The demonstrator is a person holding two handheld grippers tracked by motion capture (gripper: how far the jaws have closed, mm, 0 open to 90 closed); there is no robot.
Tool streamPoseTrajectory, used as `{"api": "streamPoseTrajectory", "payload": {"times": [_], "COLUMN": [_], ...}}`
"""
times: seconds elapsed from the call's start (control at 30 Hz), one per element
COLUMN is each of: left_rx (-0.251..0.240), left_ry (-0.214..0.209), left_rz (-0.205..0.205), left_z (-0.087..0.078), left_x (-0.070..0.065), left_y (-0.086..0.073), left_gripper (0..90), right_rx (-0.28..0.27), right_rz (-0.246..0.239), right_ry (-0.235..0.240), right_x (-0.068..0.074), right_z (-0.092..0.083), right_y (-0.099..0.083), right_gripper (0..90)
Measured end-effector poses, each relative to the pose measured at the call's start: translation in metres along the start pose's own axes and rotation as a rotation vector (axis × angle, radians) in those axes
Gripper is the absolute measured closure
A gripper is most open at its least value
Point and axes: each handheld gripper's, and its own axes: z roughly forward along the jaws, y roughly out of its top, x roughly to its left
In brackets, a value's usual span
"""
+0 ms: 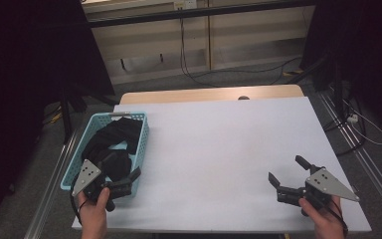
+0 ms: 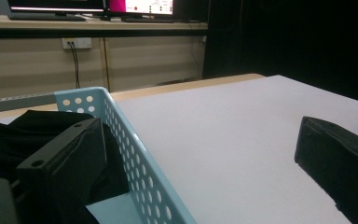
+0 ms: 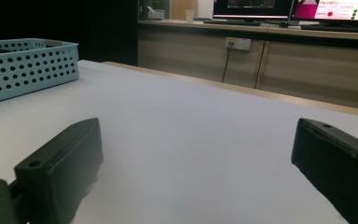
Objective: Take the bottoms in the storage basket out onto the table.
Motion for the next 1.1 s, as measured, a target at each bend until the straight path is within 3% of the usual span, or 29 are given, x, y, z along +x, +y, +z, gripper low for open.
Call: {"api": "streamPoseTrajectory", "payload": {"times": [0.57,0.8,1.1], "left_rx": [-0.011,-0.040,-0.041], "left_ry": [-0.022,-0.027,-0.014], "left_rz": [0.000,-0.008,0.033], "left_z": [0.002,0.003,0.005], "left_x": [0.002,0.009,0.026], "left_y": [0.012,0.030,0.058], "left_gripper": [1.8,1.9,1.8], "right_rx": [0.004,0.002,0.001], "right_rz": [0.040,0.047,0.043], "right_ry": [-0.012,-0.007,-0.004], "right_x": [-0.006,-0.006,-0.006], "right_z": [0.000,-0.001,-0.003], "right_y": [-0.002,-0.003,-0.003], "right_gripper": [1.1,1.1,1.1]}}
